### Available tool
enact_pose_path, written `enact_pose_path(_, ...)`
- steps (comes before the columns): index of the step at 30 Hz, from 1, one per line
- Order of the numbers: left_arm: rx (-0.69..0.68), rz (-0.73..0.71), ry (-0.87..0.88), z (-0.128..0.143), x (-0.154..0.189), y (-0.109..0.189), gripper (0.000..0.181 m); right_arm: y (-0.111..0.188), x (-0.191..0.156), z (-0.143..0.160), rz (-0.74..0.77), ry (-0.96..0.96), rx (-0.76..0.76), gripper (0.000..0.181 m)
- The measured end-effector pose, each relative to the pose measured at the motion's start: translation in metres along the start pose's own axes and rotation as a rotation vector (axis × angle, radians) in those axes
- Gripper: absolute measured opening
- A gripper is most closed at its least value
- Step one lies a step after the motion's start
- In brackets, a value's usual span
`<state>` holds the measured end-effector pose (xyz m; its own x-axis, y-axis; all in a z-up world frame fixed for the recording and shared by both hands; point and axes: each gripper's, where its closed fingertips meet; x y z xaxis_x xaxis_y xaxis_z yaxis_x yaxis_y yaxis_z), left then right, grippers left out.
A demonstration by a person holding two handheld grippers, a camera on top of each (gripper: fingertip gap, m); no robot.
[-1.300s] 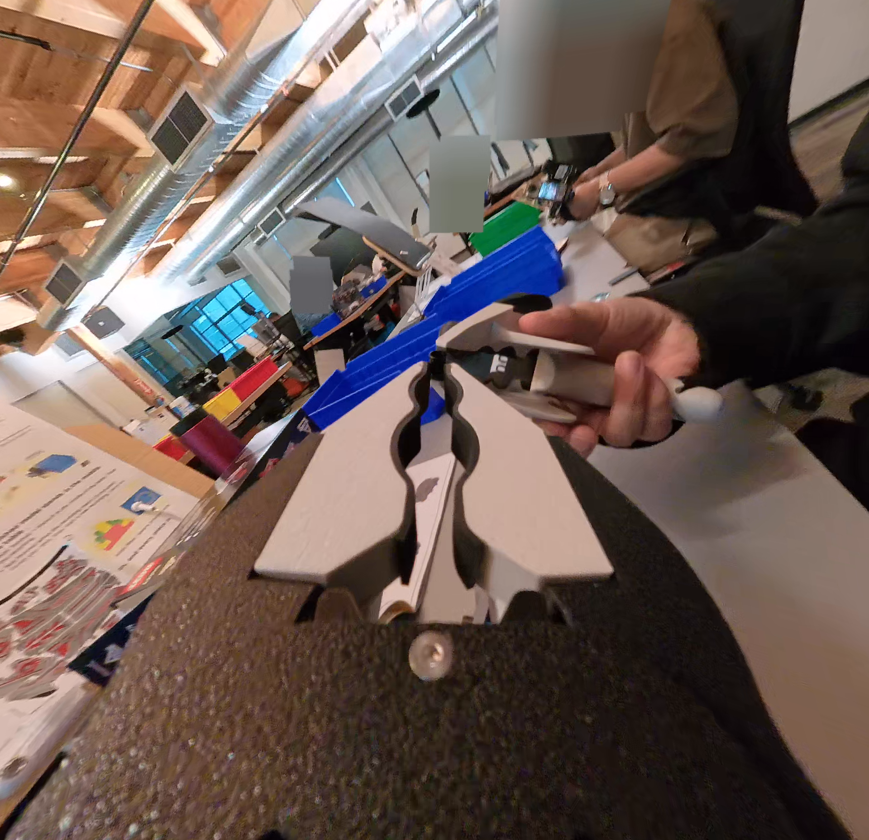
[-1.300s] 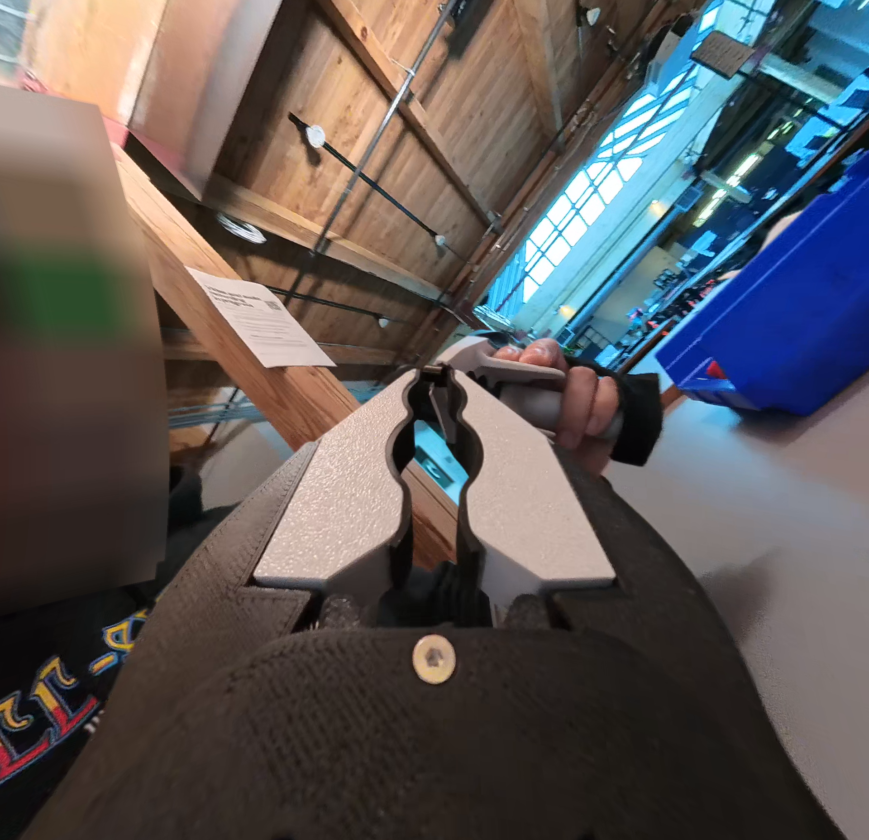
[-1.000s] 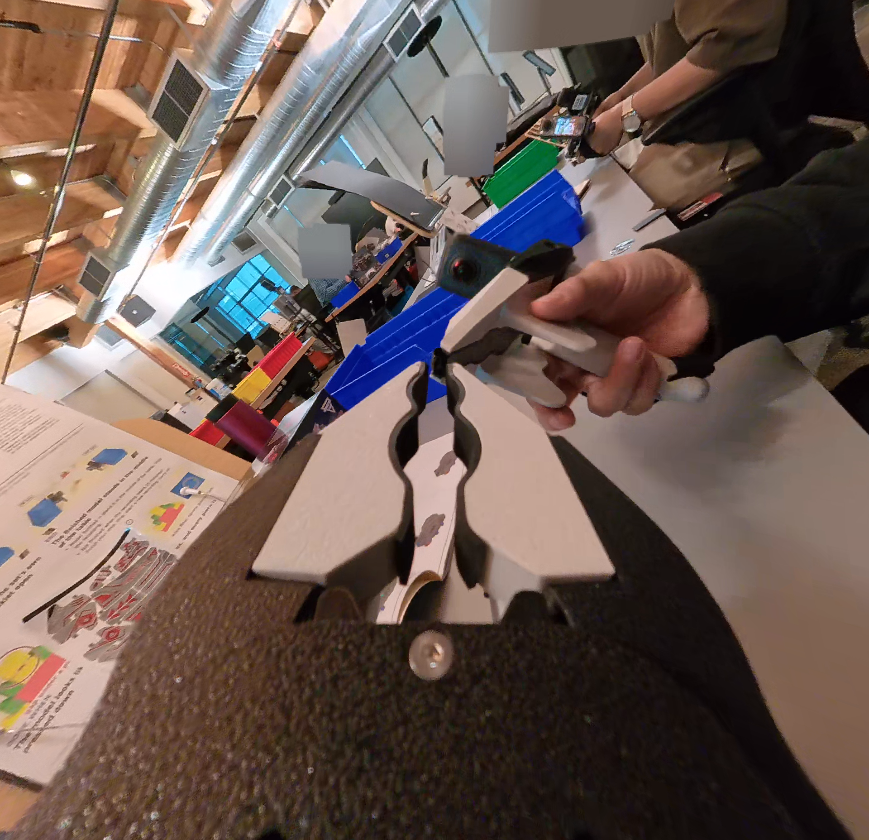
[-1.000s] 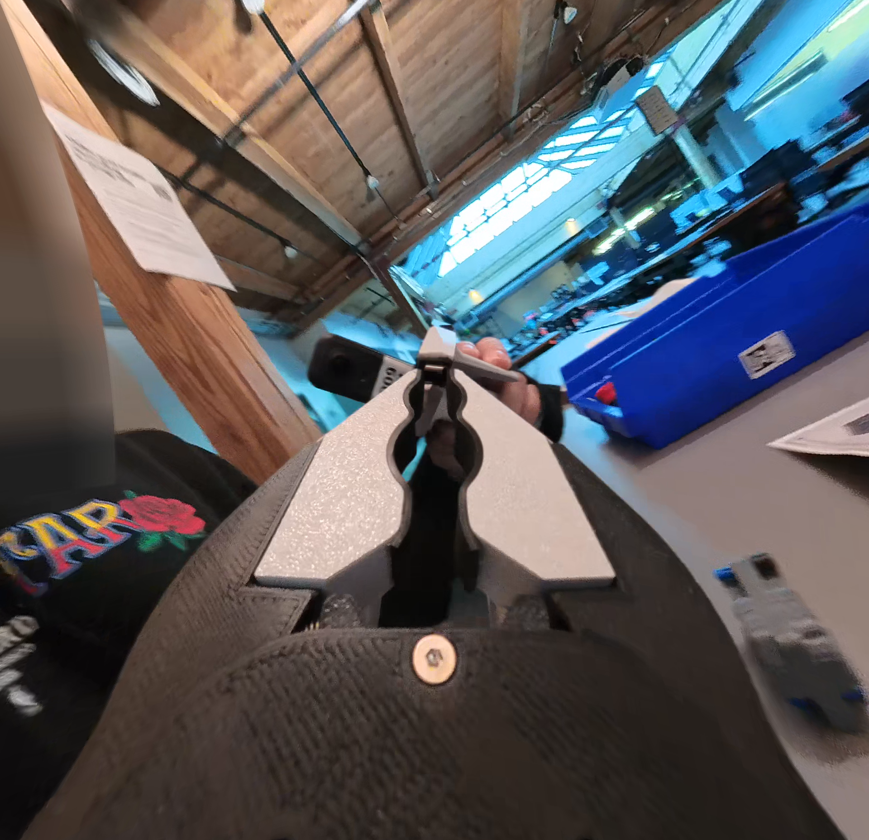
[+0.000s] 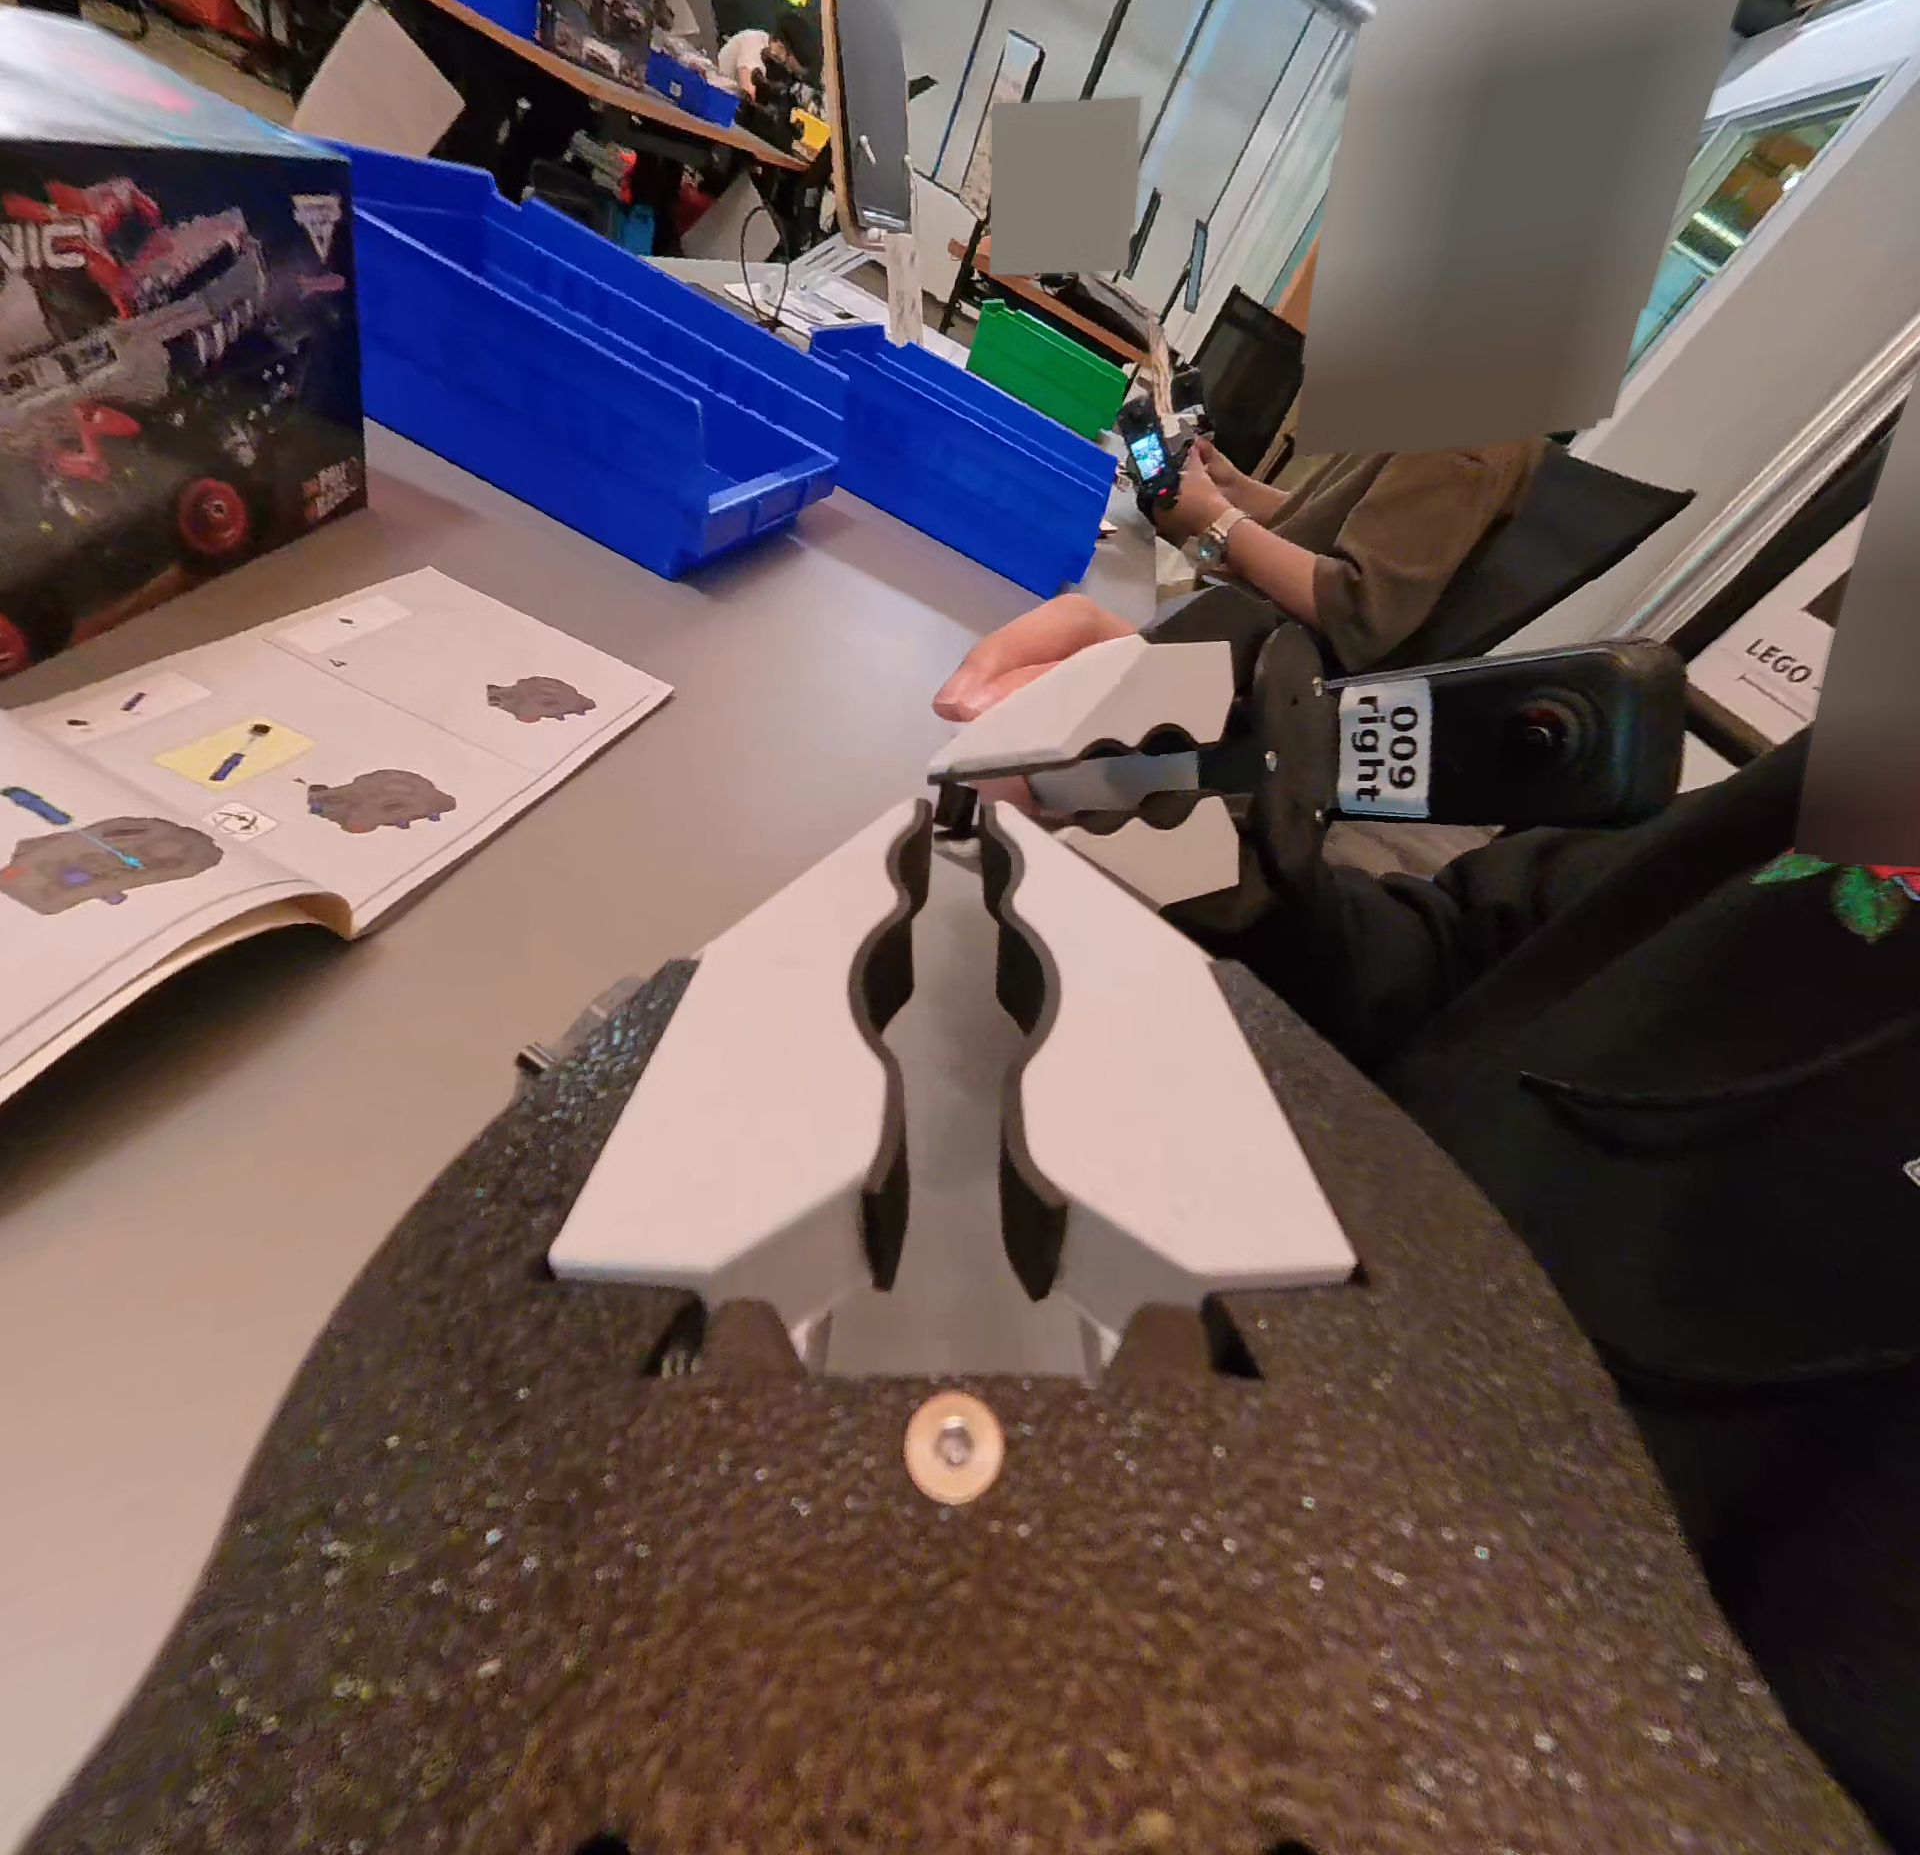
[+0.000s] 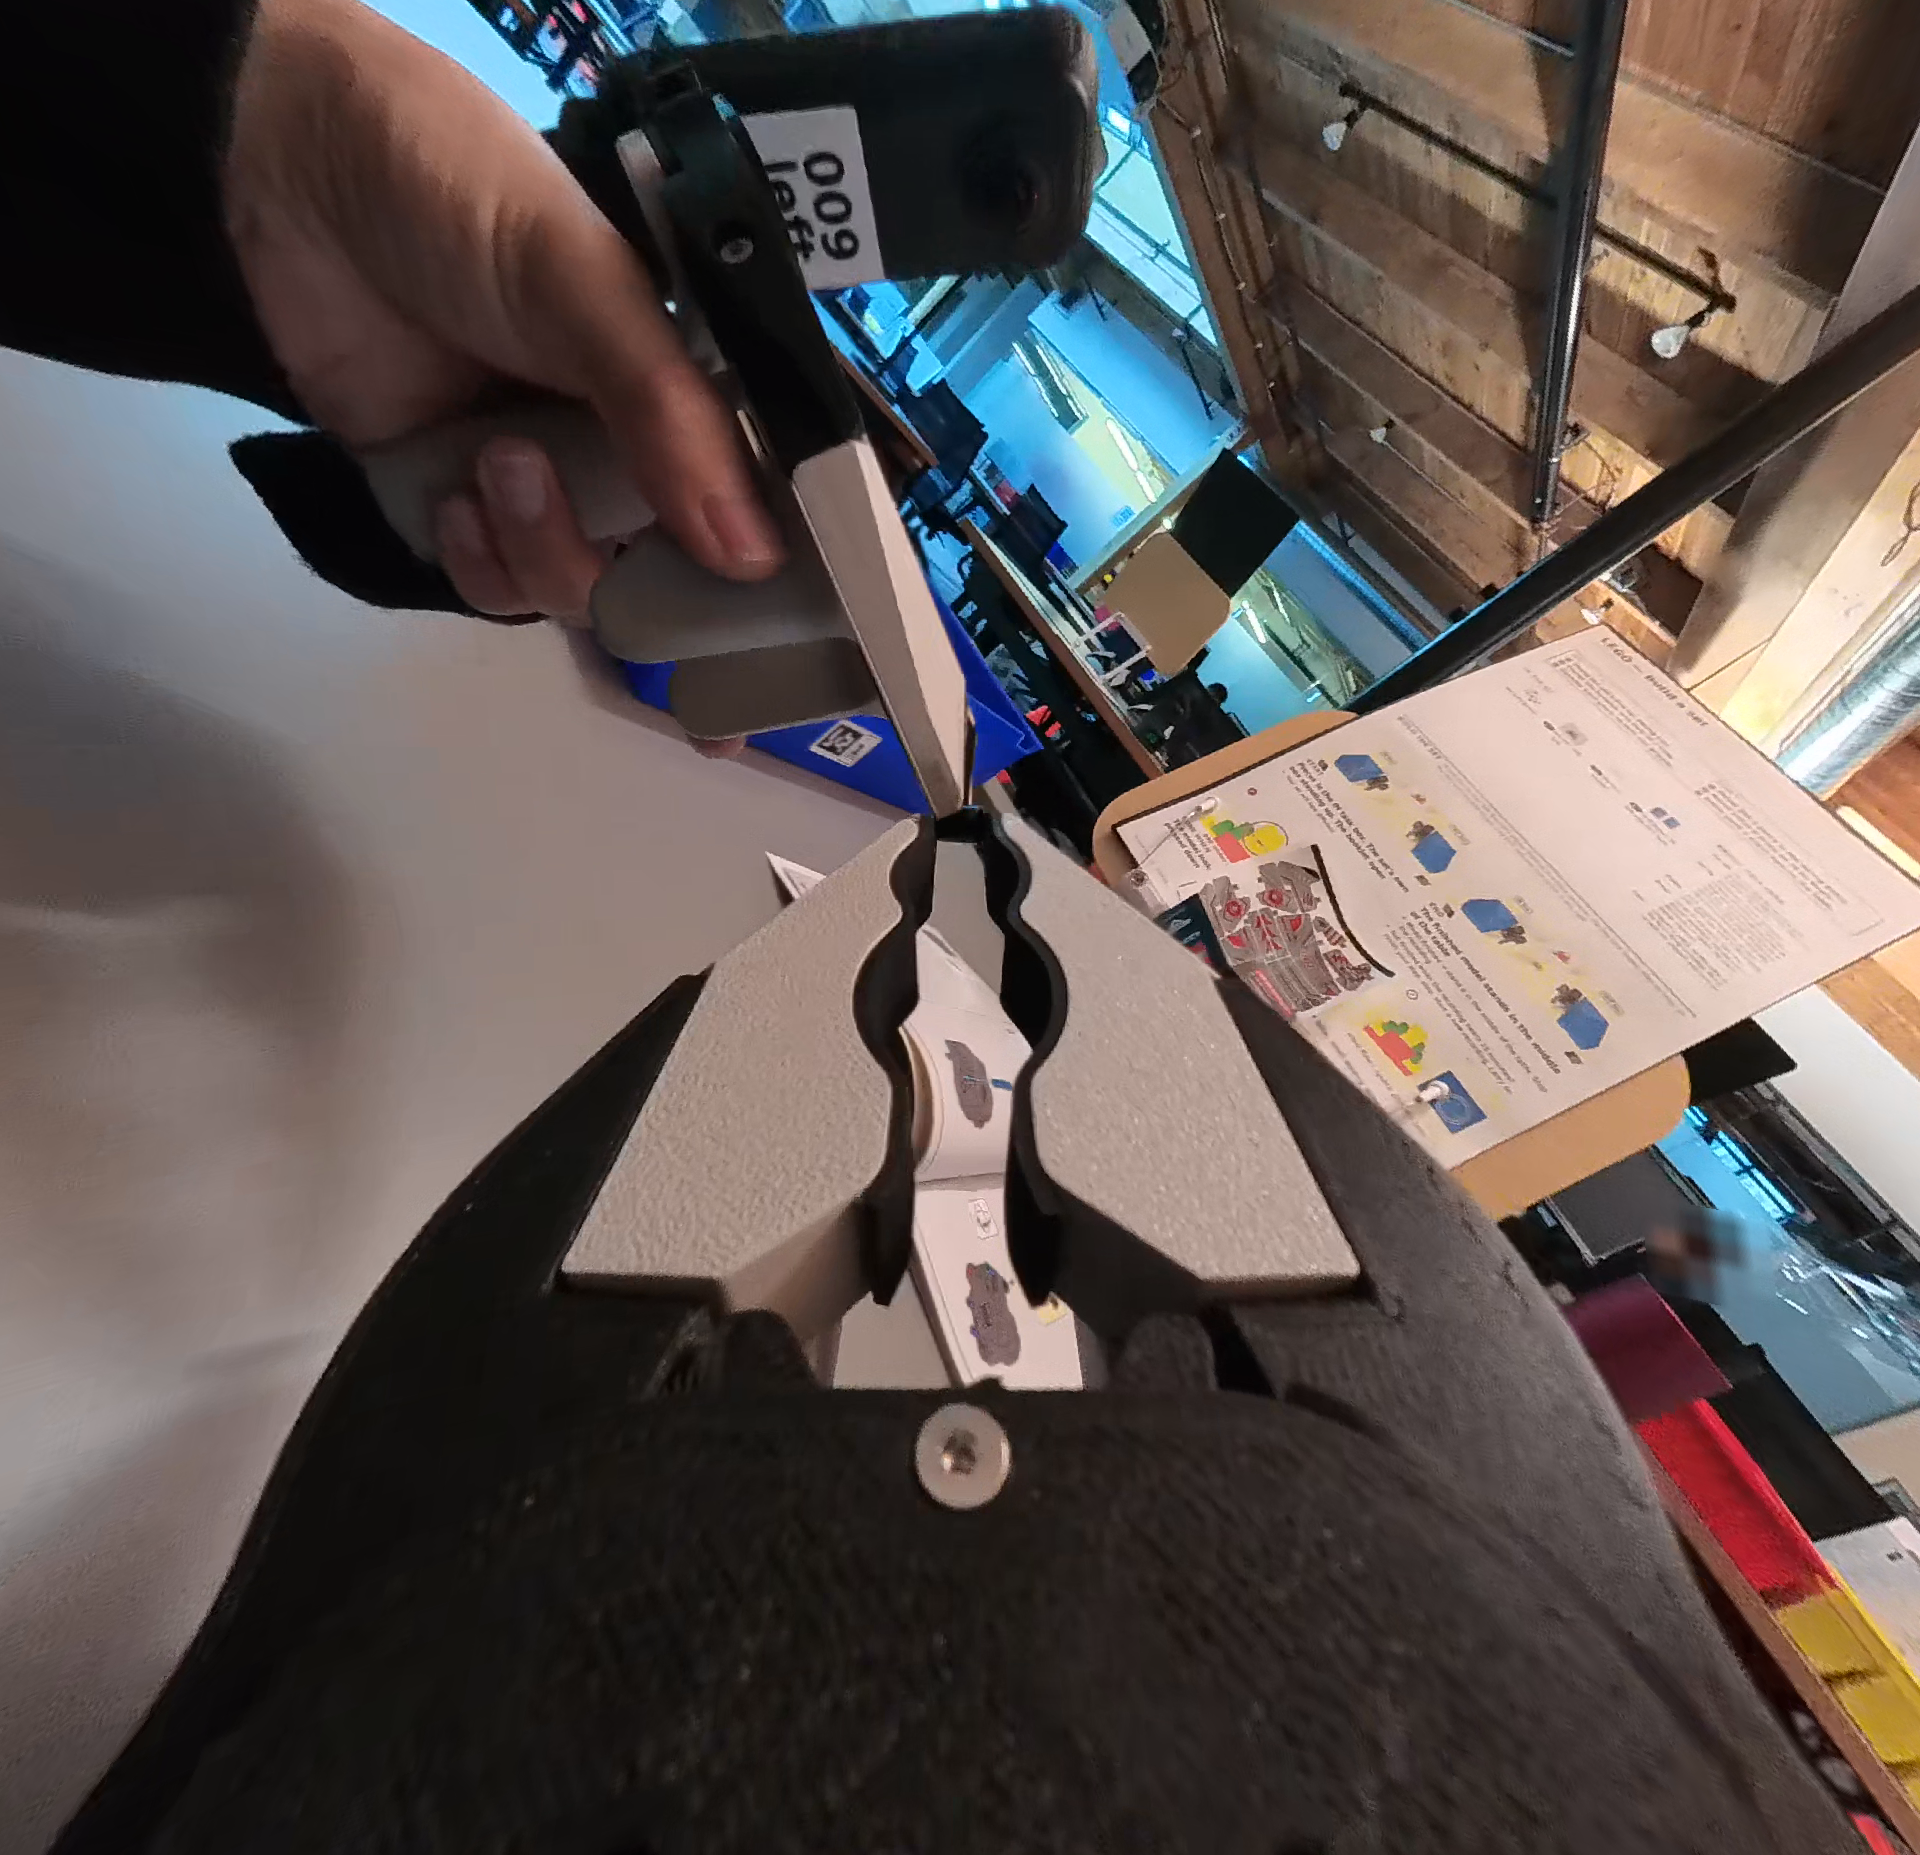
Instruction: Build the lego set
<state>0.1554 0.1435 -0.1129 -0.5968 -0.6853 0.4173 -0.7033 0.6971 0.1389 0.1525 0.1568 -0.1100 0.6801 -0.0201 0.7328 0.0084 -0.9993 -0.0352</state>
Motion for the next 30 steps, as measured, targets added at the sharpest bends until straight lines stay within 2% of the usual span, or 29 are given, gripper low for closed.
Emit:
enact_pose_path(8, -0.035, -0.012, 0.035, 0.011, -0.01, -0.001, 0.004, -0.003, -0.008, 0.01, -0.051, -0.043, -0.015, 0.01)
enact_pose_path(10, -0.063, -0.074, 0.023, 0.016, -0.021, 0.001, 0.004, -0.002, -0.012, 0.017, -0.087, -0.062, -0.032, 0.012)
enact_pose_path(12, -0.137, -0.197, -0.012, 0.028, -0.042, 0.01, 0.005, -0.001, -0.017, 0.039, -0.165, -0.158, -0.116, 0.033)
enact_pose_path(14, -0.212, -0.279, -0.021, 0.044, -0.058, 0.018, 0.004, 0.002, -0.029, 0.071, -0.283, -0.359, -0.262, 0.066)
enact_pose_path(15, -0.245, -0.31, -0.018, 0.053, -0.064, 0.02, 0.004, 0.004, -0.038, 0.086, -0.34, -0.443, -0.339, 0.077)
enact_pose_path(17, -0.302, -0.354, -0.003, 0.07, -0.073, 0.022, 0.004, 0.006, -0.056, 0.105, -0.452, -0.485, -0.434, 0.072)
enact_pose_path(23, -0.36, -0.373, 0.08, 0.095, -0.086, 0.012, 0.004, -0.02, -0.061, 0.121, -0.382, -0.517, -0.521, 0.054)
enact_pose_path(25, -0.357, -0.372, 0.091, 0.097, -0.088, 0.011, 0.004, -0.02, -0.067, 0.123, -0.384, -0.519, -0.546, 0.045)
enact_pose_path(30, -0.342, -0.349, 0.106, 0.096, -0.09, 0.01, 0.004, -0.018, -0.082, 0.107, -0.392, -0.644, -0.549, 0.044)
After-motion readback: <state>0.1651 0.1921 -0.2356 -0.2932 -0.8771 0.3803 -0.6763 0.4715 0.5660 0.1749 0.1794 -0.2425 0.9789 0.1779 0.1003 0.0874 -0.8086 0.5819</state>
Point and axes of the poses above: each gripper's, where its closed fingertips meet, y back along the fingers, z out of its underside, x = y × z across the jaws
